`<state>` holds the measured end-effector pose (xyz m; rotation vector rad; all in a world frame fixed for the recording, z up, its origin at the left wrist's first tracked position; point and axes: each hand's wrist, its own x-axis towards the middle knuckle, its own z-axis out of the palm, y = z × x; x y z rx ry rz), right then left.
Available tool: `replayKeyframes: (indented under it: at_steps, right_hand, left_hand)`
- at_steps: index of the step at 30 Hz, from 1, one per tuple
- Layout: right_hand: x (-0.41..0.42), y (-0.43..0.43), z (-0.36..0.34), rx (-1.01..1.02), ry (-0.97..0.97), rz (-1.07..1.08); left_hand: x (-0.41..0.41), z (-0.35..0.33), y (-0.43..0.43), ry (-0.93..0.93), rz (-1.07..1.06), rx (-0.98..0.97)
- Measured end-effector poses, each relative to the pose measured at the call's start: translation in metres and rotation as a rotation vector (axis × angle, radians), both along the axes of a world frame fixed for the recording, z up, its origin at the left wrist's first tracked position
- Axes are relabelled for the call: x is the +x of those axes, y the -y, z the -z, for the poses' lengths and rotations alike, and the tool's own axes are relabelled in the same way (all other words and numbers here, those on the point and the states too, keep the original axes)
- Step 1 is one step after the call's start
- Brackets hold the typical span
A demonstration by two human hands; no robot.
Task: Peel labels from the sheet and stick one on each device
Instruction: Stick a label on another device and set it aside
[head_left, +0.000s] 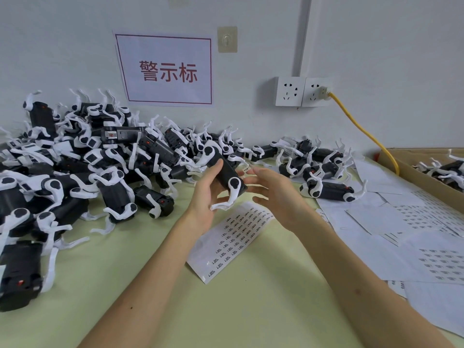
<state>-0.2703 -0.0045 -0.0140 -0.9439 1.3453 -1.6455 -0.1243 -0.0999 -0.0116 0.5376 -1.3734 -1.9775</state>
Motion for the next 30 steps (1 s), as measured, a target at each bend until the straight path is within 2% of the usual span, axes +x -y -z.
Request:
replayKeyframes:
  at_steps: [6, 15, 19, 25, 30]
  right_hand:
    - [0.015, 0.004, 0.008, 0.016, -0.084, -0.100]
    - [0.021, 0.009, 0.015, -0.010, -0.032, -0.079]
    - [0.021, 0.008, 0.007, -0.122, 0.194, 0.022]
    - [0.009, -0.003, -0.007, -0.255, 0.344, 0.060]
    - [0.010, -0.012, -0.012, -0.349, 0.467, 0.038]
  left_hand:
    - [-0.003, 0.005, 0.001, 0.051, -0.068, -0.065]
    - [-0.007, 0.010, 0.006, 0.073, -0.097, -0.155]
    - [-0.009, 0.011, 0.001, 0.139, -0.128, -0.343]
    - [-0.013, 0.028, 0.003, 0.475, -0.103, -0.887]
    - [-0.008, 0.027, 0.014, 0.541, -0.211, -0.913]
